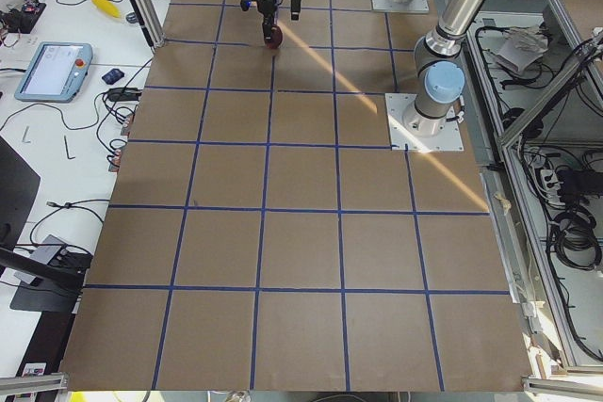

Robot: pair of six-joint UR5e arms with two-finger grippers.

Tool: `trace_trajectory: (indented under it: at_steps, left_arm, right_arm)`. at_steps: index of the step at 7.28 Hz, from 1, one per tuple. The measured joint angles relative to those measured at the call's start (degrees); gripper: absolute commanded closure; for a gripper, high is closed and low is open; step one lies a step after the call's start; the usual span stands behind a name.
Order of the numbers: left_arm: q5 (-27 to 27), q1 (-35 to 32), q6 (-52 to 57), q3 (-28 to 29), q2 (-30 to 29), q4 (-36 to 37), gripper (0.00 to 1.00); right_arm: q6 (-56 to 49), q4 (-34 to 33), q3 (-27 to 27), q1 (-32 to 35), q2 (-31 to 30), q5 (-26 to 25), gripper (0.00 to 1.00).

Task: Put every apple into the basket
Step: 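Lift the dark apple with the right gripper and carry it to the basket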

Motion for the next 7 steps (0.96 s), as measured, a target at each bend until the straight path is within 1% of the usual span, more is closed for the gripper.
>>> trace_trajectory:
  at_steps: [1, 2, 3, 5, 6, 7]
  left_arm:
    - [0.0, 0.0, 0.0, 0.0, 0.0, 0.0, 0.00]
    - [-0.1, 0.0, 0.0, 0.0, 0.0, 0.0, 0.00]
    - [-0.1, 0.1, 0.1, 0.1, 0.0, 0.2, 0.00]
    - [-0.1, 0.1, 0.2, 0.1, 0.0, 0.9, 0.00]
    - [-0.1, 0.1, 0.2, 0.1, -0.1, 1.0, 0.00]
    - [0.0, 0.1, 0.2, 0.1, -0.1, 1.0, 0.00]
  right_arm:
    - [-0.1, 0.4, -0.3, -0.9, -1.0, -0.2, 1.00]
    - [-0.5, 1.6, -0.5, -3.5, -2.8, -0.3, 1.00]
    - [-2.7, 3.5, -0.7, -7.8, -5.6, -0.4, 1.00]
    - [-13.5, 7.0, -1.2, -19.3, -10.6, -0.5, 1.00]
    - [-20.8, 8.5, -2.3, -25.0, -11.6, -0.5, 1.00]
    - [-29.0, 10.0, -4.6, -29.8, -11.6, -1.2, 1.00]
